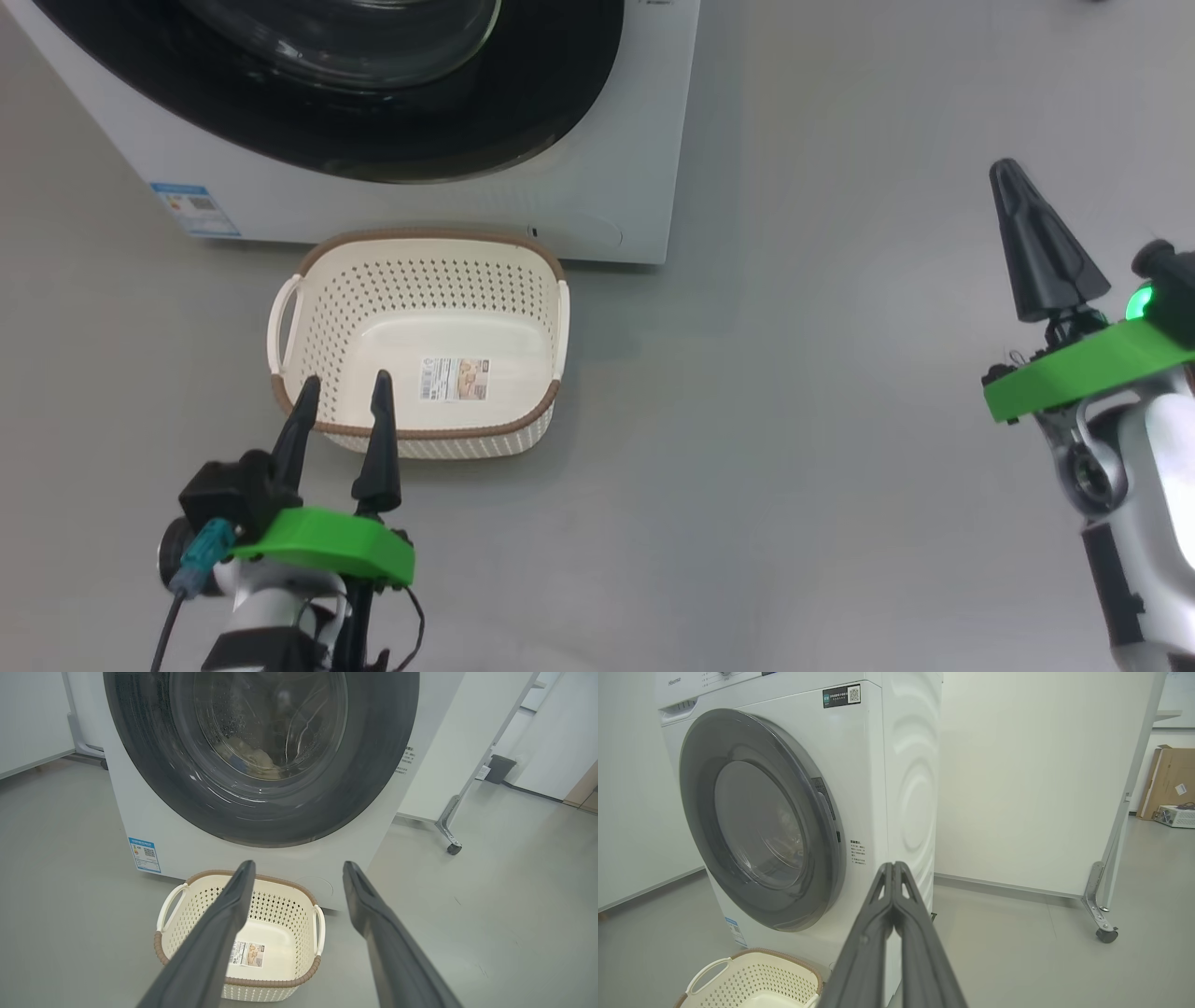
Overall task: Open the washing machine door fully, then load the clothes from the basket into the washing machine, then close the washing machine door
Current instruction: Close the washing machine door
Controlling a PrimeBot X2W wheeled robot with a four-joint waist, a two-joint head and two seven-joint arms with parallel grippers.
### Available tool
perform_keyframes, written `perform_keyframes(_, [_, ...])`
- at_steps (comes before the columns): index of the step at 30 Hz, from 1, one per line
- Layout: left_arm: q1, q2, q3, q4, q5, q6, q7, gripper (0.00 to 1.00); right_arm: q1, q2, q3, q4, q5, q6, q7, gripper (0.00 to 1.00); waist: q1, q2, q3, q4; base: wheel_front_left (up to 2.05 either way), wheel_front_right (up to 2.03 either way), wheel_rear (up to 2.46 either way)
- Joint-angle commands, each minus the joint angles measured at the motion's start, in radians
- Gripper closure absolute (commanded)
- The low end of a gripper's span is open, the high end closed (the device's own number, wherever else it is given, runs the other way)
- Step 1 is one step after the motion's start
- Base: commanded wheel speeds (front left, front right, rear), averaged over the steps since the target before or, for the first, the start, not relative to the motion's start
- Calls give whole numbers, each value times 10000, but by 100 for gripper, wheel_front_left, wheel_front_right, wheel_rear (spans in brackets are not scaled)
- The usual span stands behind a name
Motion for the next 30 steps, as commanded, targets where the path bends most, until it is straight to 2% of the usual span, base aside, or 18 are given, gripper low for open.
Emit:
perform_keyframes(1, [-70, 262, 441, -266, 65, 6, -111, 0, -27, 69, 60, -399, -33, -36, 16, 100, 1, -1, -196, -115, 0, 0, 0])
perform_keyframes(13, [654, 294, 954, -233, 52, 6, -111, 0, 1456, 799, -770, -591, -120, -36, 16, 100, 1, -1, -876, -519, 0, 0, 0])
perform_keyframes(28, [1148, 269, 1047, -81, 110, 6, -111, 0, 2271, 1099, -864, -524, -437, -36, 16, 100, 1, -1, -1414, -810, 0, 0, 0])
perform_keyframes(29, [1154, 274, 1045, -87, 119, 6, -111, 0, 2303, 1123, -880, -522, -456, -36, 16, 87, 1, -1, -1431, -818, 0, 0, 0])
perform_keyframes(30, [1162, 275, 1044, -98, 133, 6, -111, 0, 2332, 1145, -891, -508, -483, -36, 16, 38, 1, -1, -1448, -826, 0, 0, 0])
